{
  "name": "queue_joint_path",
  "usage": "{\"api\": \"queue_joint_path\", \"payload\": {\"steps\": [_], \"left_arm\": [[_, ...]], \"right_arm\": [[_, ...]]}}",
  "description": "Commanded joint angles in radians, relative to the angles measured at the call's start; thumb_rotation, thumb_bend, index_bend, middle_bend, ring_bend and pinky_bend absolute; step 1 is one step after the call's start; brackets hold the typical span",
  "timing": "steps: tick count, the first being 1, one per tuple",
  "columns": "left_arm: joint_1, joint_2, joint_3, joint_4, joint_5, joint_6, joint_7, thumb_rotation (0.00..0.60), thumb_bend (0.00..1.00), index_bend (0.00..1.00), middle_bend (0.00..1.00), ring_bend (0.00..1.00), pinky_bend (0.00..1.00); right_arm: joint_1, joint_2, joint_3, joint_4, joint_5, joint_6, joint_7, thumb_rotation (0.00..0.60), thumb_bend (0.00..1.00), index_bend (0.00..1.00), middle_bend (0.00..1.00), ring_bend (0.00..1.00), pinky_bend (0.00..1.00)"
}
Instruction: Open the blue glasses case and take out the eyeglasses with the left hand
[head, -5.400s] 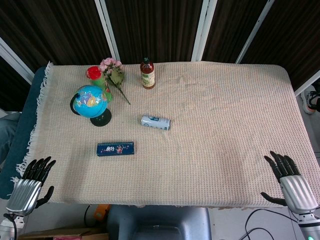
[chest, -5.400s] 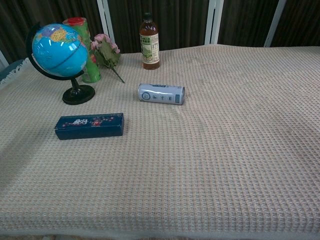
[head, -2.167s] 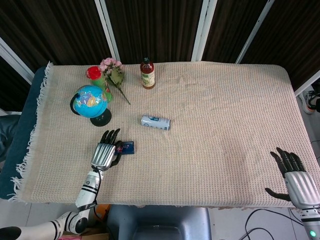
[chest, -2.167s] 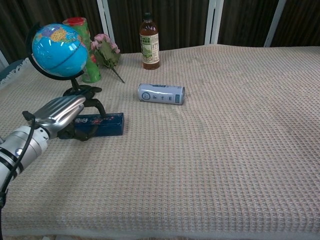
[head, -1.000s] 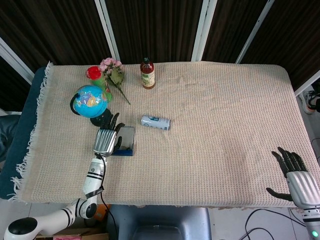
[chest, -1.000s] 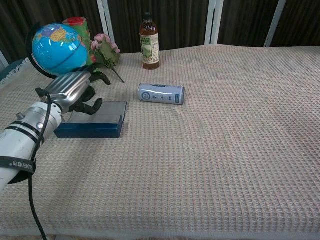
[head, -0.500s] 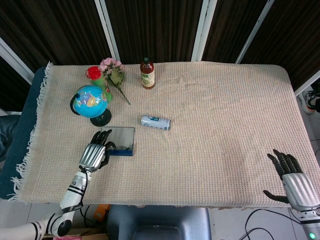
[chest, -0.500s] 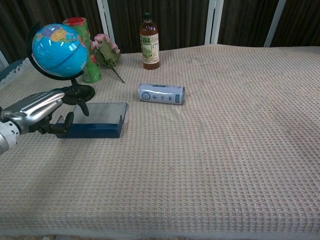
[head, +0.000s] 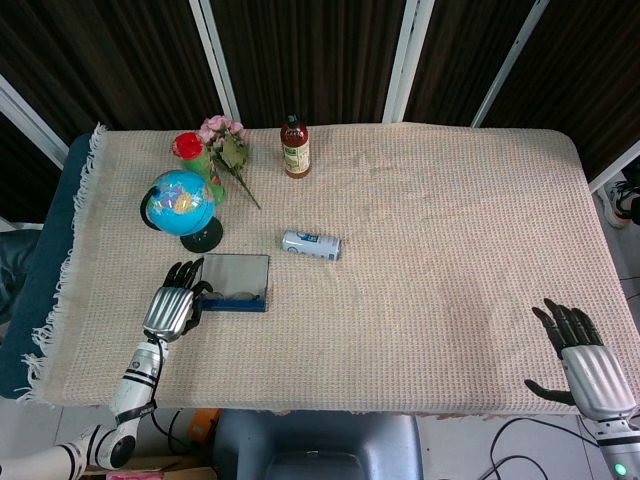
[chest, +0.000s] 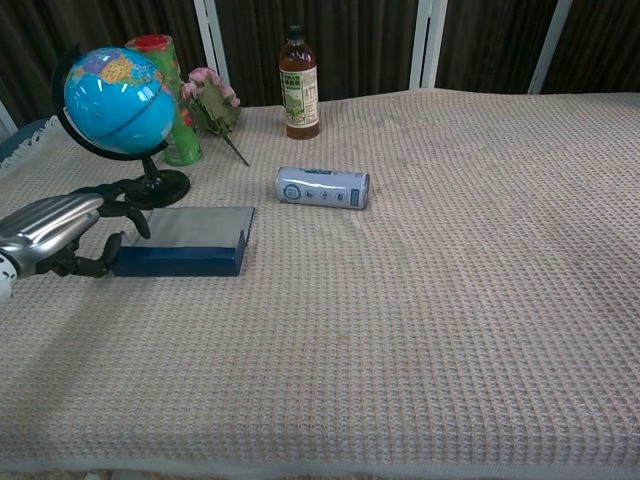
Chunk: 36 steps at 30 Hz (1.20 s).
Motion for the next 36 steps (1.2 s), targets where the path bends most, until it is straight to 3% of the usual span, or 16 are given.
{"api": "queue_joint_path", "payload": {"steps": [1, 9, 18, 28, 36], "left_arm": [[0.004, -0.002, 0.003, 0.014, 0.000, -0.005, -0.009, 0.600, 0.70, 0.38, 0.00, 0.00, 0.00], [0.026, 0.000, 0.020, 0.039, 0.015, 0.009, -0.031, 0.600, 0.70, 0.42, 0.01, 0.00, 0.00], [0.071, 0.013, 0.085, 0.011, 0.101, 0.080, -0.045, 0.600, 0.70, 0.46, 0.01, 0.00, 0.00], [0.120, 0.056, 0.187, -0.093, 0.243, 0.164, -0.029, 0.600, 0.68, 0.43, 0.00, 0.00, 0.00], [0.127, 0.071, 0.215, -0.168, 0.272, 0.143, 0.069, 0.600, 0.66, 0.39, 0.00, 0.00, 0.00]], "right_arm": [[0.002, -0.001, -0.001, 0.000, -0.001, -0.004, -0.003, 0.600, 0.19, 0.00, 0.00, 0.00, 0.00], [0.000, -0.003, -0.002, 0.001, -0.002, 0.000, -0.006, 0.600, 0.19, 0.00, 0.00, 0.00, 0.00], [0.000, -0.003, -0.003, 0.002, -0.005, 0.002, -0.007, 0.600, 0.19, 0.00, 0.00, 0.00, 0.00], [-0.001, 0.003, -0.011, 0.001, -0.018, 0.003, 0.002, 0.600, 0.19, 0.00, 0.00, 0.00, 0.00], [-0.008, 0.017, -0.017, 0.002, -0.039, 0.026, 0.043, 0.600, 0.19, 0.00, 0.00, 0.00, 0.00]]}}
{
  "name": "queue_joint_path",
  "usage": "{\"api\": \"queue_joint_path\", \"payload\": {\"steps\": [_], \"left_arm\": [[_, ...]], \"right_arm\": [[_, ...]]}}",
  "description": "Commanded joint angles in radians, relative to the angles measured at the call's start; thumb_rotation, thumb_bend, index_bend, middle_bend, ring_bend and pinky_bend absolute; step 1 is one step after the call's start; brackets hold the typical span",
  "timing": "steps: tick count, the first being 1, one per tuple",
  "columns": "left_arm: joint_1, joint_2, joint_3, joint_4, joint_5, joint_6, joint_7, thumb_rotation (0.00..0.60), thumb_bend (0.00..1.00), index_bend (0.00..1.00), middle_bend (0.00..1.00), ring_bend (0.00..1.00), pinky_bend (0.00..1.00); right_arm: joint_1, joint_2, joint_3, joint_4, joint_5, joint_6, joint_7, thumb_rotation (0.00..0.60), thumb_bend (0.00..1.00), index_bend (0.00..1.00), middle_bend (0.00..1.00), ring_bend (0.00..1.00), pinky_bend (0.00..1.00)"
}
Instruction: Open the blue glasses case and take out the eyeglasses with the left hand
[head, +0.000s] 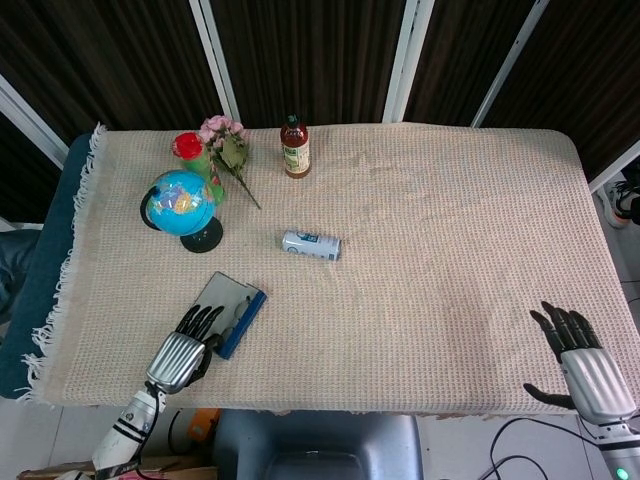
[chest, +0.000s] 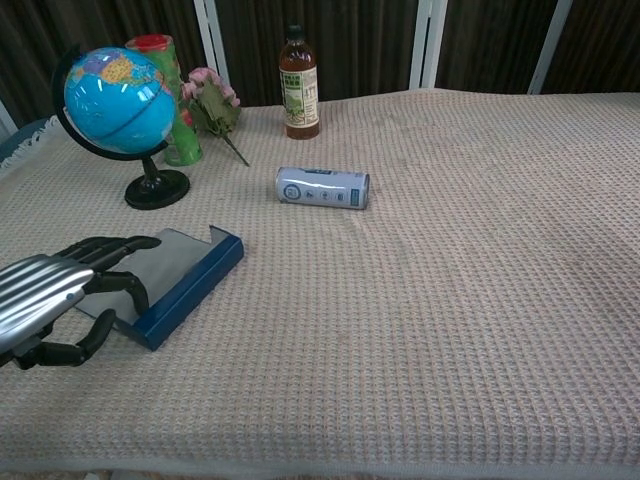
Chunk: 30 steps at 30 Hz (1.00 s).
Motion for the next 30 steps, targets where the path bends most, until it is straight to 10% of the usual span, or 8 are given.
{"api": "queue_joint_path", "payload": {"steps": [1, 30], "left_arm": [[0.005, 0.001, 0.008, -0.022, 0.007, -0.012, 0.035, 0.600, 0.66, 0.39, 0.00, 0.00, 0.00], [-0.015, -0.111, 0.000, -0.088, 0.081, -0.064, 0.086, 0.600, 0.67, 0.29, 0.00, 0.00, 0.00]], "right_arm": [[-0.003, 0.006, -0.002, 0.001, -0.008, 0.010, 0.014, 0.600, 0.19, 0.00, 0.00, 0.00, 0.00], [-0.029, 0.054, 0.000, 0.029, -0.044, 0.095, 0.172, 0.600, 0.19, 0.00, 0.00, 0.00, 0.00]]}}
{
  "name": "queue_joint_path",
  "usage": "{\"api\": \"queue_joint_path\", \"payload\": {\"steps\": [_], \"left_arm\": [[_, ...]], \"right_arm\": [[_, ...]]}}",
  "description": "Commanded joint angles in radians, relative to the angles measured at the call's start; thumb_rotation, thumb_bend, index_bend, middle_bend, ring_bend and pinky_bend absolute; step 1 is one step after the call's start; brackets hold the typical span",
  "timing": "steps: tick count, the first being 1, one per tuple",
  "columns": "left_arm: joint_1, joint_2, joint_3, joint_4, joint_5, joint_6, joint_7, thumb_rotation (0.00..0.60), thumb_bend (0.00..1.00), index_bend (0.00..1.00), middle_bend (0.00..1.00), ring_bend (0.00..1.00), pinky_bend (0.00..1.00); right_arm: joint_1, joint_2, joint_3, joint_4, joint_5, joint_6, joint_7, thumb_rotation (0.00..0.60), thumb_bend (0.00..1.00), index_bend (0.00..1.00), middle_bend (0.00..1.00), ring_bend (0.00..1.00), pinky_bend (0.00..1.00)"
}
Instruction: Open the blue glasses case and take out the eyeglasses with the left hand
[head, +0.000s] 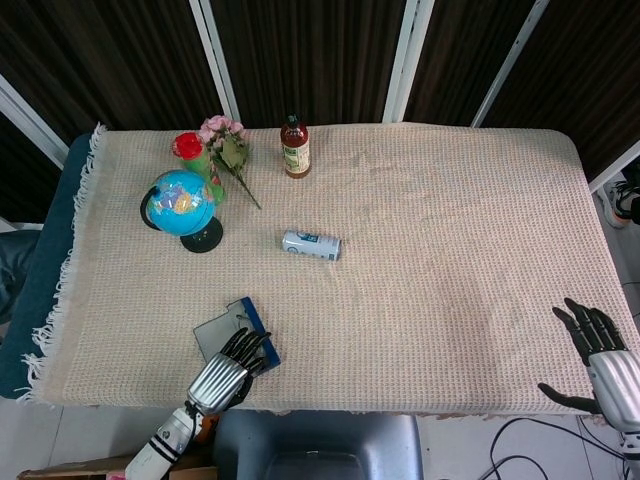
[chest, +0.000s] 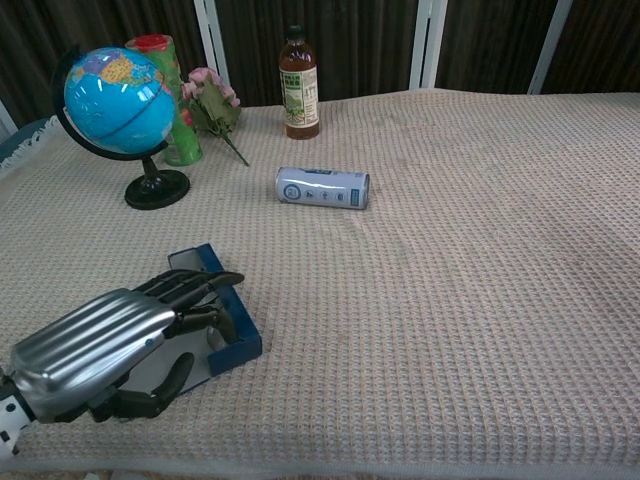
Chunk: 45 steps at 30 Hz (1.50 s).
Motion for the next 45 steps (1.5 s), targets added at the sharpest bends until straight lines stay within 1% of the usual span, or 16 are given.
{"api": "queue_joint_path", "payload": {"steps": [1, 7, 16, 20, 25, 31, 38, 45], "left_arm": [[-0.010, -0.021, -0.013, 0.011, 0.005, -0.005, 0.009, 0.600, 0.66, 0.28, 0.00, 0.00, 0.00], [-0.031, -0.049, -0.048, 0.027, -0.049, -0.066, 0.036, 0.600, 0.65, 0.20, 0.00, 0.00, 0.00], [-0.046, -0.065, -0.078, 0.041, -0.081, -0.085, 0.056, 0.600, 0.65, 0.19, 0.00, 0.00, 0.00], [-0.058, -0.091, -0.099, 0.067, -0.077, -0.071, 0.055, 0.600, 0.65, 0.17, 0.00, 0.00, 0.00], [-0.075, -0.118, -0.114, 0.091, -0.087, -0.083, 0.052, 0.600, 0.65, 0.17, 0.00, 0.00, 0.00], [-0.101, -0.165, -0.149, 0.137, -0.102, -0.088, 0.025, 0.600, 0.65, 0.16, 0.00, 0.00, 0.00], [-0.141, -0.215, -0.210, 0.208, -0.160, -0.120, 0.021, 0.600, 0.66, 0.16, 0.00, 0.00, 0.00], [-0.171, -0.257, -0.256, 0.292, -0.214, -0.140, 0.043, 0.600, 0.67, 0.14, 0.00, 0.00, 0.00]], "right_arm": [[-0.001, 0.002, 0.001, 0.001, 0.001, 0.002, 0.005, 0.600, 0.19, 0.00, 0.00, 0.00, 0.00], [-0.008, 0.009, 0.007, 0.005, 0.009, 0.016, 0.025, 0.600, 0.19, 0.00, 0.00, 0.00, 0.00], [-0.014, 0.015, 0.013, 0.011, 0.018, 0.028, 0.051, 0.600, 0.19, 0.00, 0.00, 0.00, 0.00], [-0.015, 0.018, 0.015, 0.012, 0.019, 0.029, 0.058, 0.600, 0.19, 0.00, 0.00, 0.00, 0.00], [-0.016, 0.020, 0.017, 0.013, 0.020, 0.030, 0.066, 0.600, 0.19, 0.00, 0.00, 0.00, 0.00], [-0.018, 0.025, 0.019, 0.016, 0.024, 0.034, 0.084, 0.600, 0.19, 0.00, 0.00, 0.00, 0.00], [-0.021, 0.031, 0.024, 0.021, 0.031, 0.038, 0.104, 0.600, 0.19, 0.00, 0.00, 0.00, 0.00], [-0.022, 0.034, 0.027, 0.024, 0.034, 0.037, 0.116, 0.600, 0.19, 0.00, 0.00, 0.00, 0.00]]}}
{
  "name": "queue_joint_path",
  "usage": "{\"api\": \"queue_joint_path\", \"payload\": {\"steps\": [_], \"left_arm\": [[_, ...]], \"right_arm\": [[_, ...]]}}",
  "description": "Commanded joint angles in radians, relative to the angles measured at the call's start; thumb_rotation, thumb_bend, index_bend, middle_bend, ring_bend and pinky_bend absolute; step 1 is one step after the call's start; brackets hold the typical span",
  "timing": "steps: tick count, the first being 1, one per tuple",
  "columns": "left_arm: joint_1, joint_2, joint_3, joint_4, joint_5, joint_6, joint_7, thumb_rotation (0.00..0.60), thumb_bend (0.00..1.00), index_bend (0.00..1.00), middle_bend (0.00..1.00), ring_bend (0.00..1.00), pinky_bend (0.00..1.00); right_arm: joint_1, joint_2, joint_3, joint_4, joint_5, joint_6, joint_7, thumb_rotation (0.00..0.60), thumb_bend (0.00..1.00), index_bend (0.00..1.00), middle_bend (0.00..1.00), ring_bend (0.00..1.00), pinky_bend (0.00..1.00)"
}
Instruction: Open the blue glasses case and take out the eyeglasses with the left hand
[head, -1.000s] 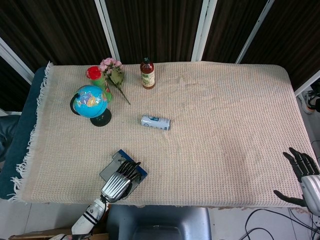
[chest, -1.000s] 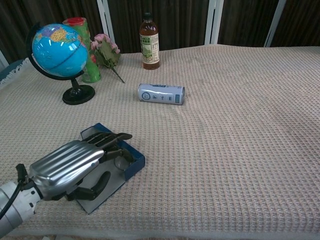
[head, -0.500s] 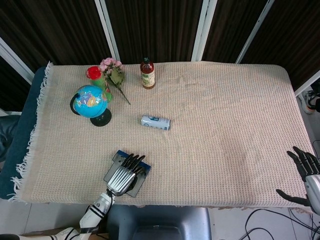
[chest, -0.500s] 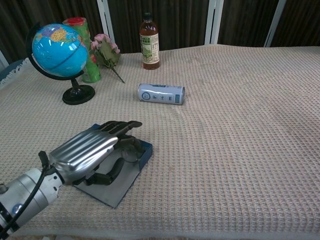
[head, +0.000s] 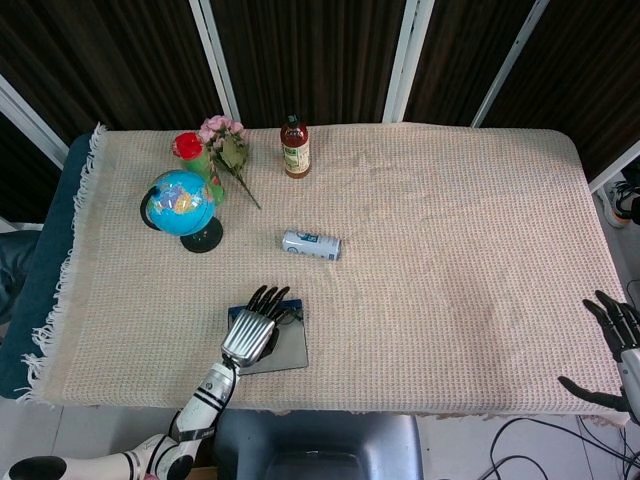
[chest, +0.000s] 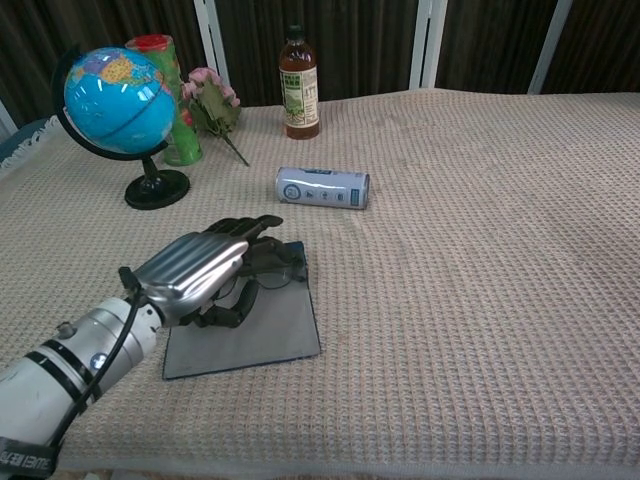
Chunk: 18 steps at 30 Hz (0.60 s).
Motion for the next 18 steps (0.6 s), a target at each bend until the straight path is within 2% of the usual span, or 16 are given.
{"api": "queue_joint_path", "payload": {"steps": [1, 6, 10, 14, 18], "left_arm": [[-0.014, -0.019, -0.020, 0.033, -0.023, -0.004, 0.009, 0.600, 0.66, 0.14, 0.00, 0.00, 0.00], [-0.021, -0.020, -0.031, 0.053, -0.037, 0.007, 0.003, 0.600, 0.66, 0.14, 0.00, 0.00, 0.00], [-0.005, 0.019, -0.003, -0.005, -0.020, 0.030, -0.021, 0.600, 0.65, 0.16, 0.00, 0.00, 0.00], [0.011, 0.054, 0.013, -0.065, 0.002, 0.073, -0.021, 0.600, 0.56, 0.22, 0.00, 0.00, 0.00], [0.017, 0.076, -0.007, -0.105, -0.012, 0.098, -0.001, 0.600, 0.51, 0.25, 0.00, 0.00, 0.00]], "right_arm": [[0.000, 0.000, 0.001, 0.000, 0.001, -0.001, 0.001, 0.600, 0.19, 0.00, 0.00, 0.00, 0.00], [0.001, 0.000, 0.002, 0.000, 0.002, -0.004, -0.003, 0.600, 0.19, 0.00, 0.00, 0.00, 0.00], [0.002, -0.003, 0.002, -0.002, 0.002, -0.008, -0.012, 0.600, 0.19, 0.00, 0.00, 0.00, 0.00], [0.004, -0.006, -0.001, -0.006, -0.003, -0.014, -0.026, 0.600, 0.19, 0.00, 0.00, 0.00, 0.00], [0.006, -0.009, -0.003, -0.009, -0.007, -0.021, -0.039, 0.600, 0.19, 0.00, 0.00, 0.00, 0.00]]}}
